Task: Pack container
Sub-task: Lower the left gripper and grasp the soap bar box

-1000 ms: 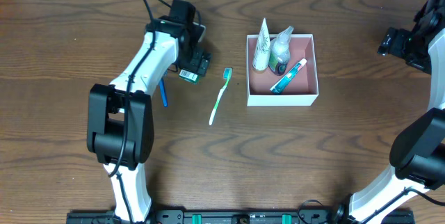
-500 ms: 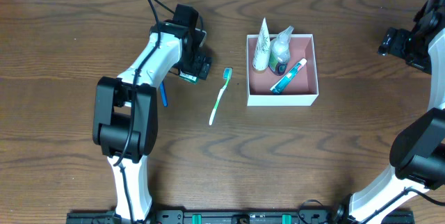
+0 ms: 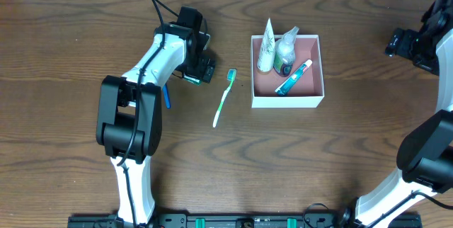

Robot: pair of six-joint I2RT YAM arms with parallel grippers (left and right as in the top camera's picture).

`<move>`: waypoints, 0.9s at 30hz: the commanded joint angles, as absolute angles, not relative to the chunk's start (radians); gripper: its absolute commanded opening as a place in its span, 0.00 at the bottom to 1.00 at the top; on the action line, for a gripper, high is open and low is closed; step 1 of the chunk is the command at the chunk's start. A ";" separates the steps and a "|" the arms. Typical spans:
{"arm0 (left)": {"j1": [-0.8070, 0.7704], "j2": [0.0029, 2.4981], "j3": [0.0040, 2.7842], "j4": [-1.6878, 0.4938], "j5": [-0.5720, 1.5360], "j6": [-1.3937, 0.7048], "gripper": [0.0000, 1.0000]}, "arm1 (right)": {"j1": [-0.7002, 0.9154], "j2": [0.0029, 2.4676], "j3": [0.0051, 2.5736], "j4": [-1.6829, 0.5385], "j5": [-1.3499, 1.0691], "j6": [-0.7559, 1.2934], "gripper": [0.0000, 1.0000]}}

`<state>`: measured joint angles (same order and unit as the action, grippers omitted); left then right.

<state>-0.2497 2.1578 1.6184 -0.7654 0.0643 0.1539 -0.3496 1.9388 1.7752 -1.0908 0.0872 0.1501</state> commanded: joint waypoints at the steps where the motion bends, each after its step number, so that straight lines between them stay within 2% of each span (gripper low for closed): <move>1: -0.247 2.170 1.614 -0.765 0.067 0.145 0.98 | -0.355 1.949 1.771 -1.092 0.101 0.164 0.99; 27: -0.249 2.170 1.571 -0.749 0.067 0.125 0.98 | -0.355 1.949 1.771 -1.092 0.101 0.164 0.99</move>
<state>-0.2501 2.1582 1.5818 -0.7509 0.0643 0.1459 -0.3496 1.9392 1.7752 -1.0908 0.0872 0.1501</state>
